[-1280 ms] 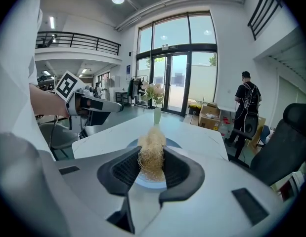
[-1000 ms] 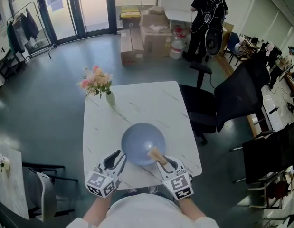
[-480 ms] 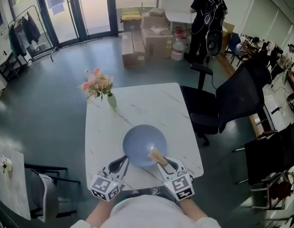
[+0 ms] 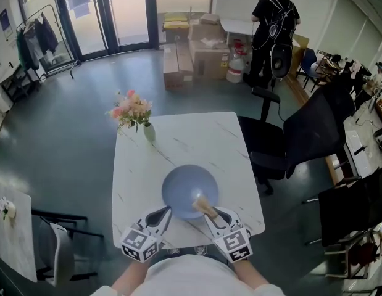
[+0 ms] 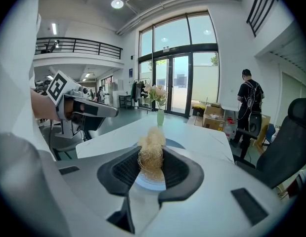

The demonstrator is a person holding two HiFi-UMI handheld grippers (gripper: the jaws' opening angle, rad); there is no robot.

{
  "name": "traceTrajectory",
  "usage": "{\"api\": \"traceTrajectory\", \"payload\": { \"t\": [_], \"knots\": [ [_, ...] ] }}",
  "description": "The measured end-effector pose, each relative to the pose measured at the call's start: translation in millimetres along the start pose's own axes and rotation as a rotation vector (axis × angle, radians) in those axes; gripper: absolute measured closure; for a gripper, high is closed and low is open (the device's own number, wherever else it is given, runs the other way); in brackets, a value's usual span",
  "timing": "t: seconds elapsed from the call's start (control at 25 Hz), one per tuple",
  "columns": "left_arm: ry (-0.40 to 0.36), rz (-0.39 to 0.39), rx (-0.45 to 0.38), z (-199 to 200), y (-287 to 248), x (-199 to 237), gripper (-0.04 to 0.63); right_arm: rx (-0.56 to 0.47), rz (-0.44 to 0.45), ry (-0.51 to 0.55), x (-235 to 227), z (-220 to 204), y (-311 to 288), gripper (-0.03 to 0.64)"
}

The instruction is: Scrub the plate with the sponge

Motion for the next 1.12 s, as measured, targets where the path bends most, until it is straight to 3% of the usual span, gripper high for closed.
{"api": "traceTrajectory", "payload": {
  "t": [1.12],
  "knots": [
    [0.048,0.041,-0.01,0,4,14,0.563,-0.005,-0.001,0.018,-1,8,-10,0.494]
  ]
}}
Point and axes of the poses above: the fingertips, and each gripper's own axes: y backward along the fingers, x to its left, z out of its top, the point moved 8 cm from there along y, backward along the fingers, and after that the axes turned 11 degrees about -z, right-handed, at the moved point
